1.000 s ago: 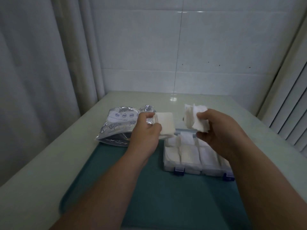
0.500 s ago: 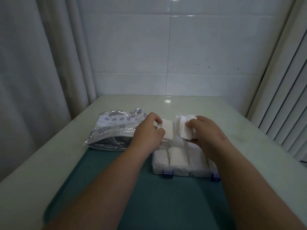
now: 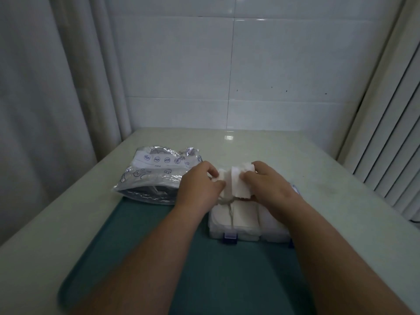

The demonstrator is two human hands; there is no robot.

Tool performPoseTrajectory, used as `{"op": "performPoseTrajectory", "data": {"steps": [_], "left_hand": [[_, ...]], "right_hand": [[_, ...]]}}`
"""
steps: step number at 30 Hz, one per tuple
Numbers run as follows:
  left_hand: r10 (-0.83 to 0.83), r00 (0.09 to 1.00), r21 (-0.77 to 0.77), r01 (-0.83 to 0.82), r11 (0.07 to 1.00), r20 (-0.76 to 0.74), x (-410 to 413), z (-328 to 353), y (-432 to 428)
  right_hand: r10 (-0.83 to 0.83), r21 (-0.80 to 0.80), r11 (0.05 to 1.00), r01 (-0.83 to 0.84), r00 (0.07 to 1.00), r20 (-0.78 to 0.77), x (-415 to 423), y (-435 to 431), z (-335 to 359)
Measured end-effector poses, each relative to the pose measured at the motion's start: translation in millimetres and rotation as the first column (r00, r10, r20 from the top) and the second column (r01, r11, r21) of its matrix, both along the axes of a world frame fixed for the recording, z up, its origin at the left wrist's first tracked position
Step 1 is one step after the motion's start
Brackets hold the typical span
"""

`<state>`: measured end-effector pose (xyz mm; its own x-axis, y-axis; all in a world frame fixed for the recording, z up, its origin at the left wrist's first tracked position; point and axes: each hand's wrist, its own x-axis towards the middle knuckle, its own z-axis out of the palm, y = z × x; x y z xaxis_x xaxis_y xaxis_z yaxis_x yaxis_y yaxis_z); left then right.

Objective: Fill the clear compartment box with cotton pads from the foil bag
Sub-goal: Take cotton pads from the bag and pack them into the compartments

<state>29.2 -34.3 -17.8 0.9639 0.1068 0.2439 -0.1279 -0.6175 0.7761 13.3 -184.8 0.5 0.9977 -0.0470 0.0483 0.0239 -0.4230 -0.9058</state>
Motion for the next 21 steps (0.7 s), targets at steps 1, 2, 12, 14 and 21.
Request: {"op": "performPoseTrajectory", "data": {"steps": [1,2,12,14,21], "left_hand": [[0.007,1.000,0.018,-0.007,1.000,-0.004,1.0,-0.6,0.6],[0.016,1.000,0.043,-0.015,0.999,-0.003,1.5,-0.5,1.1],[0.028,0.996,0.225,-0.048,0.973,0.091,-0.1,1.3,-0.6],[0.029,0.993,0.202,-0.052,0.978,0.116,1.1,0.0,0.3],[-0.019,0.995,0.212,-0.002,0.977,0.096,1.5,-3.1,1.3]], "right_hand": [[-0.006,-0.049,0.999,0.007,1.000,0.026,0.2,0.1,0.0],[-0.009,-0.095,0.995,0.014,0.999,0.049,0.7,0.4,-0.3],[0.002,-0.157,0.987,0.021,0.989,0.147,2.3,4.7,-4.7],[-0.002,-0.153,0.988,0.026,0.988,0.154,2.8,5.1,-5.7],[-0.097,-0.041,0.993,0.108,0.974,0.206,4.4,0.0,-2.8]]}}
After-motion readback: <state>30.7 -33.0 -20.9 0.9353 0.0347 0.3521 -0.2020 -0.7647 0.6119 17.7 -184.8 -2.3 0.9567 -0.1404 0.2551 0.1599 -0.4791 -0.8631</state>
